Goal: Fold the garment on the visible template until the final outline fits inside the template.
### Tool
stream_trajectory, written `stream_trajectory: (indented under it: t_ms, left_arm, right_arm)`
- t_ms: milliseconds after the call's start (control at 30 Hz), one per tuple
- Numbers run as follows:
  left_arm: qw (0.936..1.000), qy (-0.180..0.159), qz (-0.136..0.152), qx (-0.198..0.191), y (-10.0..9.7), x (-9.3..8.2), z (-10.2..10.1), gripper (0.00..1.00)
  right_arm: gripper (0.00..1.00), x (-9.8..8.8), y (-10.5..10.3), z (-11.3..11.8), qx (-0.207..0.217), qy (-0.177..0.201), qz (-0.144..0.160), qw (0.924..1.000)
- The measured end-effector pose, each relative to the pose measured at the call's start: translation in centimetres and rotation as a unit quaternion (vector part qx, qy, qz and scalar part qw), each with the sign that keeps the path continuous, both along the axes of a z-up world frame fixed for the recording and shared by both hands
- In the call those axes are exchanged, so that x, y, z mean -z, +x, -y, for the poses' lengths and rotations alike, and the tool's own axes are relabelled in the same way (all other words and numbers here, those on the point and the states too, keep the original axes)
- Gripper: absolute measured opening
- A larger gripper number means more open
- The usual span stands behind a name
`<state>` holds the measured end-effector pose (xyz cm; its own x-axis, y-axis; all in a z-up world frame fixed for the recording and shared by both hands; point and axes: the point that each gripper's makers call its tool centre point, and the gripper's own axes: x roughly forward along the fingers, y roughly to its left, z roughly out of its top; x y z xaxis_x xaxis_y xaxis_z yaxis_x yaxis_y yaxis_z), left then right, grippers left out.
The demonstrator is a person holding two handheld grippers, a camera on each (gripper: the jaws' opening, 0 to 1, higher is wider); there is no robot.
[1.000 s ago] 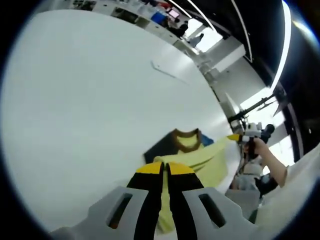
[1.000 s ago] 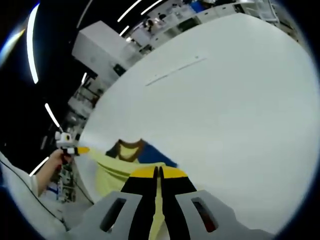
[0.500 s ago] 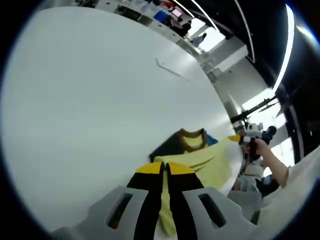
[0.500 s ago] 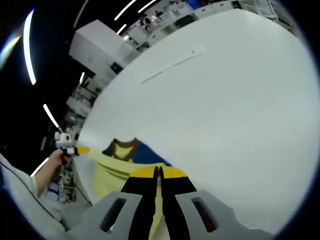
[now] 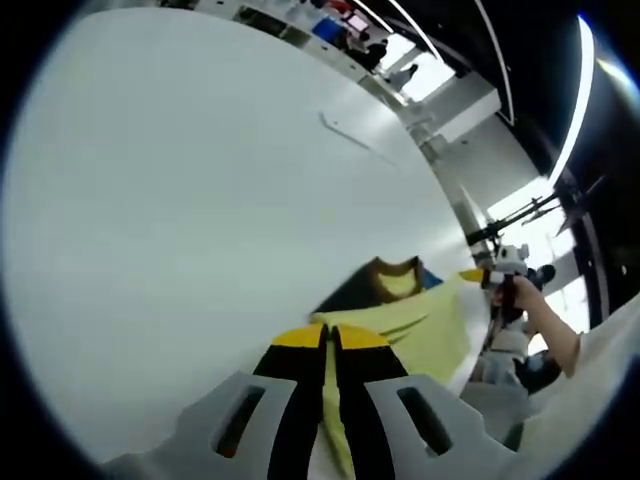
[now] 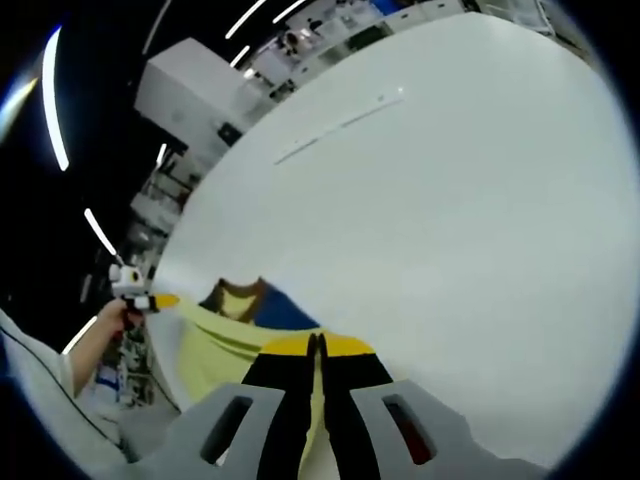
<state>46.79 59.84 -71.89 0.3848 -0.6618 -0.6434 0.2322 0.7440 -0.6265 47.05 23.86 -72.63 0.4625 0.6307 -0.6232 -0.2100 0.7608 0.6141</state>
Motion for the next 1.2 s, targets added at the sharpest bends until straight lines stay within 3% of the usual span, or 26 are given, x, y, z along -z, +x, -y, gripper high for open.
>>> stream_trajectory:
  t_ms: [833, 1200]
  left_arm:
    - [0.9998, -0.007, -0.016, -0.008, 1.5, 1.9, -0.8, 0.00]
    - [0.9992, -0.018, -0.029, -0.019, 2.0, 2.5, -1.0, 0.00]
  right_arm:
    - [0.02, 1.4, 0.8, -0.1, 0.003, -0.002, -0.014, 0.9999]
    - [0.01, 2.0, 1.6, 0.7, 0.039, -0.005, -0.030, 0.9988]
